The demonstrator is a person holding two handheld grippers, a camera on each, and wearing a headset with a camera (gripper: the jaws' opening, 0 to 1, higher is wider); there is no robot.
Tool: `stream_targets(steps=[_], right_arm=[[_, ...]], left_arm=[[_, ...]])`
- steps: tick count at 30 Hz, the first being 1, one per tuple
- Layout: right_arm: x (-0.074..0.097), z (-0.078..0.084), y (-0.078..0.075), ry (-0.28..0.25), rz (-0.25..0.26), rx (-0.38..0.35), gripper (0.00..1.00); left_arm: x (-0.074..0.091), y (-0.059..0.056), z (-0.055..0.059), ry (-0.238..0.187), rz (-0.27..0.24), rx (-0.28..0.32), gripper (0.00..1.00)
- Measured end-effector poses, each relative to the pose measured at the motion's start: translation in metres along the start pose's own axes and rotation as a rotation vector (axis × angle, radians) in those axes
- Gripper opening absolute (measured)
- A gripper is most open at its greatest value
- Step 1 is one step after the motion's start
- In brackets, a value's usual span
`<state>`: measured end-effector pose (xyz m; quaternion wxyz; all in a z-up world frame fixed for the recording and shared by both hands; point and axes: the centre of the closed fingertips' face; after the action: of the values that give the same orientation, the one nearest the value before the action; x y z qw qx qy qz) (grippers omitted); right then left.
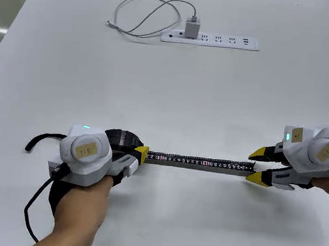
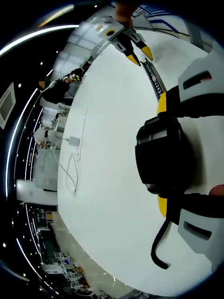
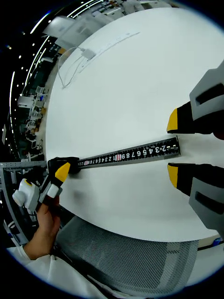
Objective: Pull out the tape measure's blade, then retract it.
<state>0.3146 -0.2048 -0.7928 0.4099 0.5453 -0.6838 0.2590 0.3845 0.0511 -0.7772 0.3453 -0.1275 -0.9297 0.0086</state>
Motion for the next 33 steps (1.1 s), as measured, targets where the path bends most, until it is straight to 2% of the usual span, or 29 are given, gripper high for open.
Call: stream_targets(steps=[17, 29, 33], right_arm=[[-0.0063, 0.0064, -0.0026, 0.055, -0.029, 0.052, 0.12], [-0.0053, 0.0067, -0.0026, 0.052, -0.027, 0.066, 0.11], [-0.0052, 0.0068, -0.0032, 0.045, -0.027, 0.057, 0.11]], left_arm=[[-0.0005, 0.0003, 0.0006, 0.009, 0.004, 0.01, 0.62], [-0.0016, 0.0004, 0.0012, 0.019, 0.006, 0.031, 0.62], [-0.0016, 0.0006, 0.0015, 0.018, 0.006, 0.017, 0.61]])
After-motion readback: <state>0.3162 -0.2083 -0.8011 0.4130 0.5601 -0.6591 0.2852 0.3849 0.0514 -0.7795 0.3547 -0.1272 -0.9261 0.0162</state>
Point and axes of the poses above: the centre of the closed fingertips' face, and the gripper's own axes: x roughly backward along the fingers, y roughly to its left, z roughly out of its underside, and after that the axes turned 6 degrees about -z, right-handed
